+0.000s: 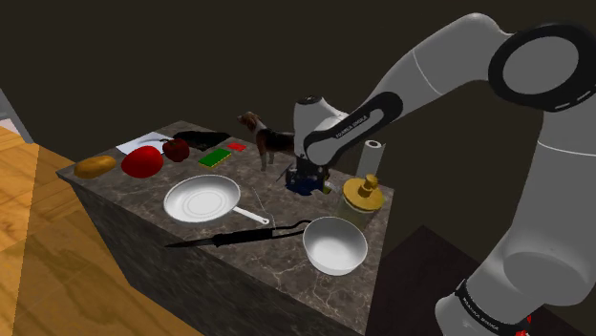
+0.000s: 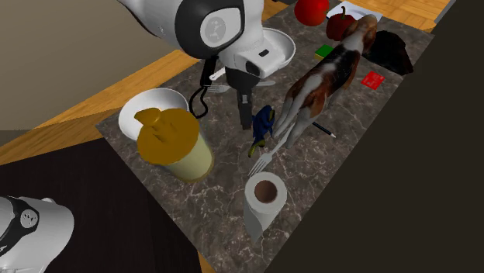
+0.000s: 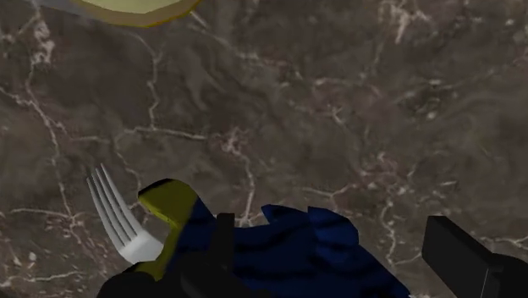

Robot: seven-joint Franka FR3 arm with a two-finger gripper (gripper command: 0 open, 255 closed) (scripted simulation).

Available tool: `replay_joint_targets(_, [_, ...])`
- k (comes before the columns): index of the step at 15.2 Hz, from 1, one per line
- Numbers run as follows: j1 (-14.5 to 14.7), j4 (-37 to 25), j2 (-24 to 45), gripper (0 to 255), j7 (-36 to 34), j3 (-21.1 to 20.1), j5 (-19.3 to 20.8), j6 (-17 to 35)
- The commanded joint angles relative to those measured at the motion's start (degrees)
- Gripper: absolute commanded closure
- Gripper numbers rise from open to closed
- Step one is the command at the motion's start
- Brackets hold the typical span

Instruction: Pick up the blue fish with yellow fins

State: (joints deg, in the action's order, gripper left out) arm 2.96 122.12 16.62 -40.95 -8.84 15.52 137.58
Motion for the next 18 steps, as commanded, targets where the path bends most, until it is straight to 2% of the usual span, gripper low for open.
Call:
replay_joint_targets(1, [0.35,-0.41,1.56,0,-0.91,0.26,0.76,0.78])
replay_joint_targets(8, [0.79,-0.25,4.87,0,-2.35,1.00,2.30,4.12])
replay_joint_targets(9, [0.77,-0.21,4.90,255,-2.33,1.02,2.33,4.20])
replay_joint_targets(18, [0.79,-0.25,4.87,255,-2.35,1.00,2.31,4.12])
